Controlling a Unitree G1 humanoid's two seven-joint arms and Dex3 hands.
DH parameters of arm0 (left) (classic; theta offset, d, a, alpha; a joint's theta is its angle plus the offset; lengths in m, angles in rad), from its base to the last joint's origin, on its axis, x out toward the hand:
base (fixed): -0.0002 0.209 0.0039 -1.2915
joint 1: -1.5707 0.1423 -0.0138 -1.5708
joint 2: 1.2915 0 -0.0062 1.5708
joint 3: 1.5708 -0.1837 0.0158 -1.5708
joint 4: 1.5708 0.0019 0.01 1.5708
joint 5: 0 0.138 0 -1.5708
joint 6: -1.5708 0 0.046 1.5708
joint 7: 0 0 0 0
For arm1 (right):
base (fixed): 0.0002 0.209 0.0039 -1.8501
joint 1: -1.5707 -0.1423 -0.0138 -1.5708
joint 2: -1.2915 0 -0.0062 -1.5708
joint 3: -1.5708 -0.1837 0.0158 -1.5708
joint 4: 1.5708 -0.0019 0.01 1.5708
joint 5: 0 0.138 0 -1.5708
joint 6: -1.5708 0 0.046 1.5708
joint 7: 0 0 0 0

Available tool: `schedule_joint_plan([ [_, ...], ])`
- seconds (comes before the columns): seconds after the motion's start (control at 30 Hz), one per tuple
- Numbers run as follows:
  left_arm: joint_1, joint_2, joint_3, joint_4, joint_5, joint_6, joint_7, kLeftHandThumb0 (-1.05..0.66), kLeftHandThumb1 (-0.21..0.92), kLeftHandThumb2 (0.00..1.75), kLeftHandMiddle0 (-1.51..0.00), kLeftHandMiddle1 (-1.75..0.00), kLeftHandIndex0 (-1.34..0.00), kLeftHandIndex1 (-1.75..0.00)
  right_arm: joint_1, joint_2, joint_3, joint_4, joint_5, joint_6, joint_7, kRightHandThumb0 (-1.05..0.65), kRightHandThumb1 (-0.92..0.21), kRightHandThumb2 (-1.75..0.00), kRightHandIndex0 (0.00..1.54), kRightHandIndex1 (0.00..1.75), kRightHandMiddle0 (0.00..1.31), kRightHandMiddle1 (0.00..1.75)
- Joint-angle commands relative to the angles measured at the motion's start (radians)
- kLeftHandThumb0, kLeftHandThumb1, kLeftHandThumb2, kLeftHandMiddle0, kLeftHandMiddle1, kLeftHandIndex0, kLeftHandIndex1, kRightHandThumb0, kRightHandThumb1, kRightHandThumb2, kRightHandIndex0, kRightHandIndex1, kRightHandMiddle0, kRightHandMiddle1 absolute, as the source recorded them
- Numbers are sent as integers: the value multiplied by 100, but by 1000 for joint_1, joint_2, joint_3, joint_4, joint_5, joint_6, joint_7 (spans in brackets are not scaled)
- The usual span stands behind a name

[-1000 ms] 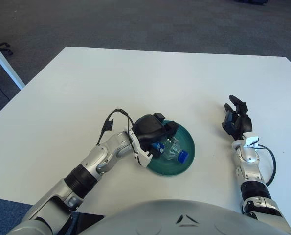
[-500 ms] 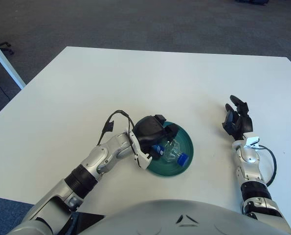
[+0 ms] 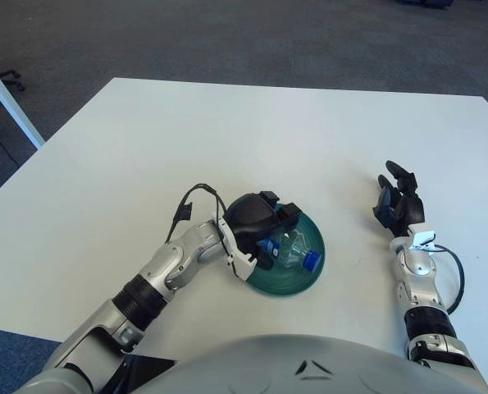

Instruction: Put the bottle into the plate.

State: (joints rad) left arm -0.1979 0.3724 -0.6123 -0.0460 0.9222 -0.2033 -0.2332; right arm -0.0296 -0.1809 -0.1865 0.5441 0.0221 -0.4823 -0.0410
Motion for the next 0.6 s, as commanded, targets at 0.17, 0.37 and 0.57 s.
schedule_joint_plan([
  [0.17, 7, 15, -22, -2, 44, 56, -108, -104, 92, 69, -2, -4, 0, -7, 95, 50, 24, 55, 1, 55, 12, -75, -92, -92, 31, 0, 0, 59],
  [0.37, 13, 22, 7, -22, 55, 42, -31, -105, 92, 70, 0, 0, 0, -1, 95, 52, 24, 58, -1, 46, 9, -76, -92, -93, 32, 0, 0, 58],
  [0.57, 35, 19, 35, -57, 59, 35, 42, -105, 92, 72, 0, 0, 0, 0, 88, 56, 23, 69, -2, 38, 2, -79, -92, -93, 32, 0, 0, 59],
])
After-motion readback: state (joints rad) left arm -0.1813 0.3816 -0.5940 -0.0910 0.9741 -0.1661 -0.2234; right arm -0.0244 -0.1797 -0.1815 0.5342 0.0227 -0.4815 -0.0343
